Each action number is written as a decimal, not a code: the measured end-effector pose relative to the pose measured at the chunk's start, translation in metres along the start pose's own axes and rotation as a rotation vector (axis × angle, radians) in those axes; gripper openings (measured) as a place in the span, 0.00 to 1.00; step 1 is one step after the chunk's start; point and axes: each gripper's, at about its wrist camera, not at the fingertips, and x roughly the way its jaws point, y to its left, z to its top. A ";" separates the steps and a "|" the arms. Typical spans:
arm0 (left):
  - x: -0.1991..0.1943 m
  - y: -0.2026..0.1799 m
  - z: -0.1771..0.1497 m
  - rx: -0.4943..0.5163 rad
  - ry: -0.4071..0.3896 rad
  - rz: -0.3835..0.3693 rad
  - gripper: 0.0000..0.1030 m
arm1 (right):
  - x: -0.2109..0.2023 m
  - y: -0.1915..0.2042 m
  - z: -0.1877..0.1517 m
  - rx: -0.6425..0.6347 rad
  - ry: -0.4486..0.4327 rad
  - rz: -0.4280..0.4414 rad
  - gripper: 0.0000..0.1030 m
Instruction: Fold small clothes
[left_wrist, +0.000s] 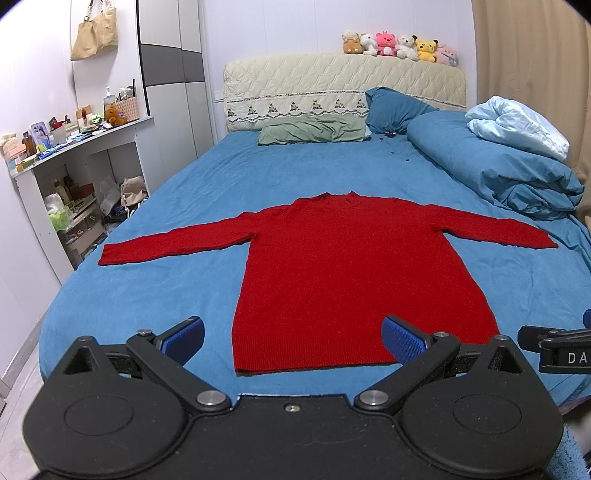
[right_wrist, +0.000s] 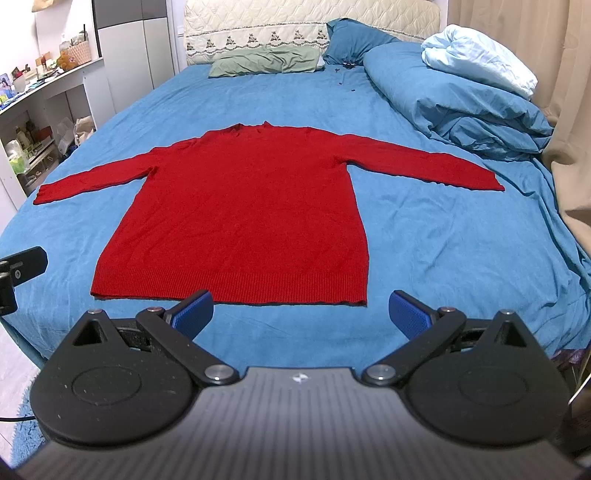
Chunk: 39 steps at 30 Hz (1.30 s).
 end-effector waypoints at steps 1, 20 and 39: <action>0.000 0.000 0.000 0.000 0.000 -0.001 1.00 | 0.000 0.000 0.000 -0.001 0.000 0.000 1.00; -0.006 -0.002 0.035 -0.015 -0.069 -0.009 1.00 | -0.013 -0.016 0.024 0.036 -0.059 -0.009 1.00; 0.288 -0.175 0.200 0.170 -0.063 -0.218 1.00 | 0.199 -0.244 0.123 0.413 -0.093 -0.264 1.00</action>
